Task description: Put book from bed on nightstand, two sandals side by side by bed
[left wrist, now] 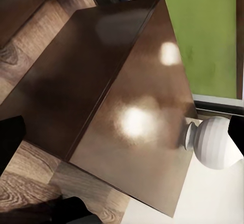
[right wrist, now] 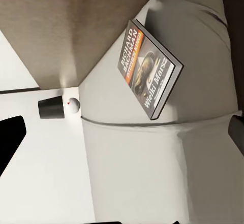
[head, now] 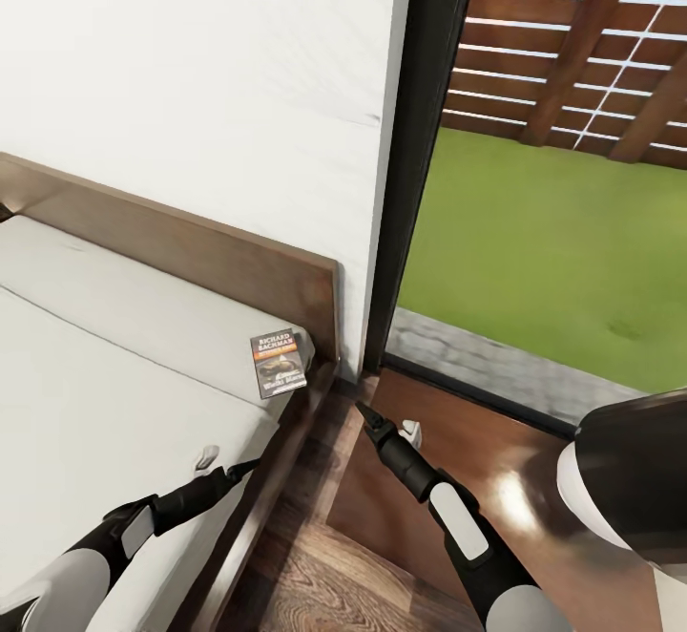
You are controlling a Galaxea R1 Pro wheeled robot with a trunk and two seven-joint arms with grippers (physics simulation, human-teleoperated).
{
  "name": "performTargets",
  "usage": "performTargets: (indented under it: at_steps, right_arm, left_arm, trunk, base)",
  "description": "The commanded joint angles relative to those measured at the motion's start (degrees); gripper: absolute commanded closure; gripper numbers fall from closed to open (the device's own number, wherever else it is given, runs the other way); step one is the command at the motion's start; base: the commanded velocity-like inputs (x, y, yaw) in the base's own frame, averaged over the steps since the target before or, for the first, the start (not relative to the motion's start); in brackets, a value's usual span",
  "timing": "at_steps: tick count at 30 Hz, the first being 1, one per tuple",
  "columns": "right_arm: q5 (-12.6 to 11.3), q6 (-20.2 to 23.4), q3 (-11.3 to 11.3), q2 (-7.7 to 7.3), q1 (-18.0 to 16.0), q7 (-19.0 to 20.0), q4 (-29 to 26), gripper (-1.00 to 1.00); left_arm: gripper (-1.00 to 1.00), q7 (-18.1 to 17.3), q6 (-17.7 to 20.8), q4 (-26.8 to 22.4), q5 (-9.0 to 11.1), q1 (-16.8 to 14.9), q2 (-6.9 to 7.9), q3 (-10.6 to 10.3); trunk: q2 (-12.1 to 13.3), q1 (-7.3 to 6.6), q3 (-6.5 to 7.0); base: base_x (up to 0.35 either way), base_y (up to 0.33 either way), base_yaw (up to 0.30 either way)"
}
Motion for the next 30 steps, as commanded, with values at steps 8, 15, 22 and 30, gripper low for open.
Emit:
performTargets:
  at_steps: [8,15,22,30]
  right_arm:
    - [-0.54,0.33,-0.01,0.0,-0.02,-0.17,0.94,-1.0]
    - [-0.6,0.65,0.01,0.0,-0.09,-0.32,4.35,-1.0]
    - [-0.6,0.68,0.01,0.0,-0.11,-0.28,4.63,-1.0]
    - [-0.6,0.84,0.01,0.0,-0.11,0.0,4.01,-1.0]
  left_arm:
    - [-1.0,-0.1,0.59,0.01,0.54,-0.04,-0.09,-0.26]
    - [-1.0,-0.17,0.59,0.01,0.54,-0.05,-0.64,-0.19]
    - [-1.0,-0.18,0.61,0.01,0.54,-0.02,-0.76,-0.24]
    - [-1.0,-0.1,0.59,1.14,0.54,-0.04,-0.85,-0.26]
  trunk:
    - [-0.02,0.0,-0.03]
    - [-0.02,0.0,-0.03]
    - [-0.02,0.0,-0.03]
    - [-0.02,0.0,-0.03]
  base:
    - [0.0,0.0,0.0]
    - [0.0,0.0,0.0]
    - [0.0,0.0,0.0]
    - [0.0,0.0,0.0]
